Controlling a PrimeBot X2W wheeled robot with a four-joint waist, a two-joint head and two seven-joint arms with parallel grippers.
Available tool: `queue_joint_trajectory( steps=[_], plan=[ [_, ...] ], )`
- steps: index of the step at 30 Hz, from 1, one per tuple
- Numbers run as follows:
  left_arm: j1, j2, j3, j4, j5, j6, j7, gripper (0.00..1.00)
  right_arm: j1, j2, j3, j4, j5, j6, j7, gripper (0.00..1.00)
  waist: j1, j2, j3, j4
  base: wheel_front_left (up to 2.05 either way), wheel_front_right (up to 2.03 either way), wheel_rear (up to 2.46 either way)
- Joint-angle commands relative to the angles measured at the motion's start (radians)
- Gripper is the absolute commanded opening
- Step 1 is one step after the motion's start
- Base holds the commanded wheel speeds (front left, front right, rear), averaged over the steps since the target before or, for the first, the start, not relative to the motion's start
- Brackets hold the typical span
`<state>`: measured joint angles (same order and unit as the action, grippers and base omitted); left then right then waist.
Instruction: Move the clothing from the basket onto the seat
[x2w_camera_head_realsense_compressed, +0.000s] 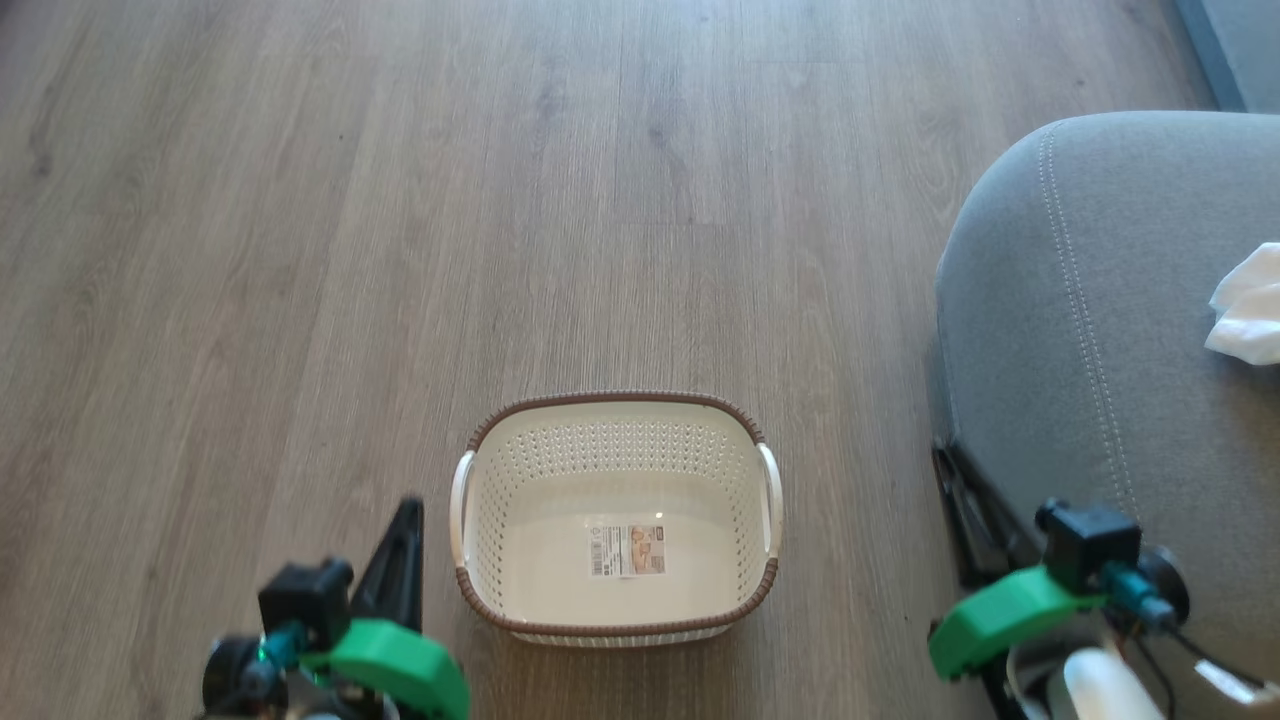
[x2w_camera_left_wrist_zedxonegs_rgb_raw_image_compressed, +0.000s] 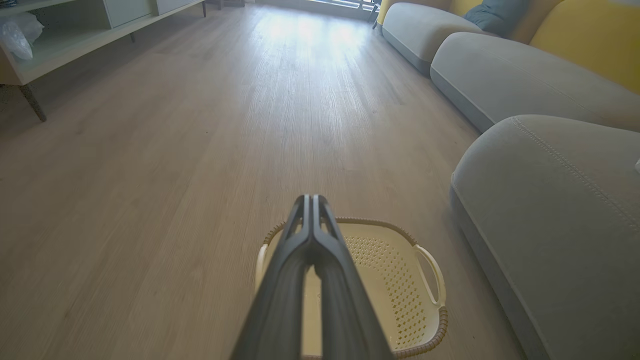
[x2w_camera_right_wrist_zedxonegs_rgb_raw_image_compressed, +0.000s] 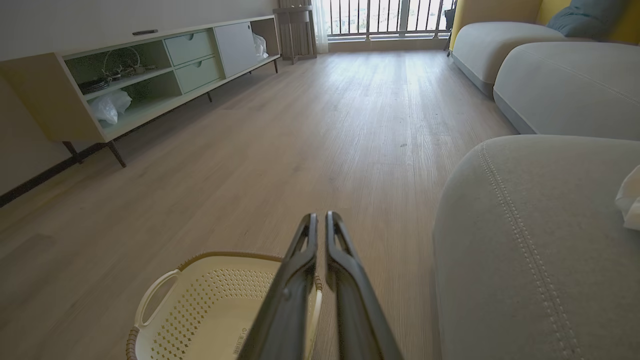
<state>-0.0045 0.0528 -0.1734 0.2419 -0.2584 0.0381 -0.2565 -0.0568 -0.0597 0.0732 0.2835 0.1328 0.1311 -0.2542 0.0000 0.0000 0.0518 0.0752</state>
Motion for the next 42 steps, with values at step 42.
queue_joint_trajectory(
  steps=[42],
  plan=[
    [-0.029,0.013,0.077,0.008,-0.468,-0.056,0.108,0.0,-0.011,-0.012,-0.041,-0.007,0.511,0.0,0.106,0.0,0.0,0.0,-0.016,-0.025,0.0,0.0,0.0]
  ],
)
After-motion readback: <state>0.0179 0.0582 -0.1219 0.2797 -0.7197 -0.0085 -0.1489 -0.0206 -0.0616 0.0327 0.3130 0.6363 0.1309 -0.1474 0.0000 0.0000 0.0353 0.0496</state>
